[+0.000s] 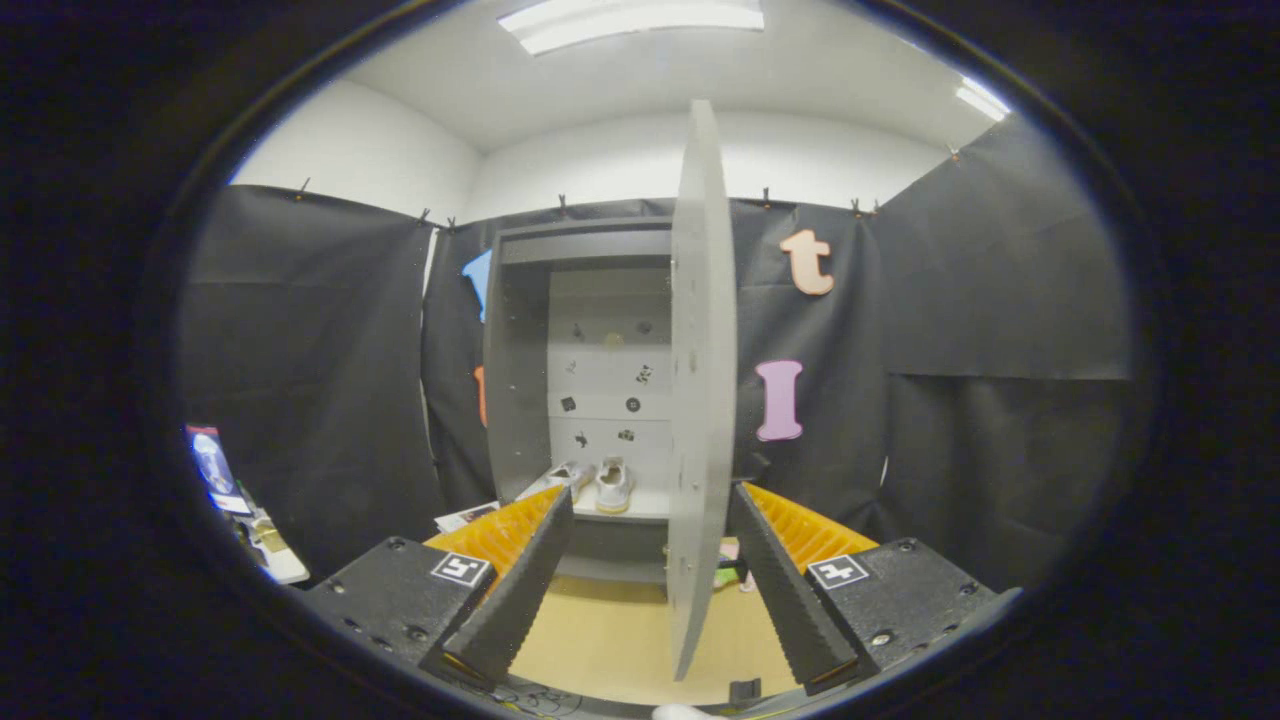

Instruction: Open the shoe cabinet door, grab the shoes and put them into the shoe cabinet, then close the shoe cabinet door.

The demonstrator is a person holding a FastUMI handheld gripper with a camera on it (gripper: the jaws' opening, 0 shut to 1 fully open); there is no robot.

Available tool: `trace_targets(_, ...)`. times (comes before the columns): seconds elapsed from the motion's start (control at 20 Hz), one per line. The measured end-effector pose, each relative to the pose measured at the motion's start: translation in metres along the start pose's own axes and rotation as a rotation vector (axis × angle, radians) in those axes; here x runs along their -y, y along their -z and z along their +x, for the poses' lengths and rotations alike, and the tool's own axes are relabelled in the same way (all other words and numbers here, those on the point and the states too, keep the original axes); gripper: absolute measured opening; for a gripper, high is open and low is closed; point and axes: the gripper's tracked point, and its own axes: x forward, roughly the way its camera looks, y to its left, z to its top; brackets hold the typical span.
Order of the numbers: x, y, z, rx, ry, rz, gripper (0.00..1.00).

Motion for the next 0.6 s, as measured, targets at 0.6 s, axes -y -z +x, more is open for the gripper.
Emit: trace_targets(0.6, 0.138, 0.019, 0.034, -0.059, 0.079, 0.016, 1.00)
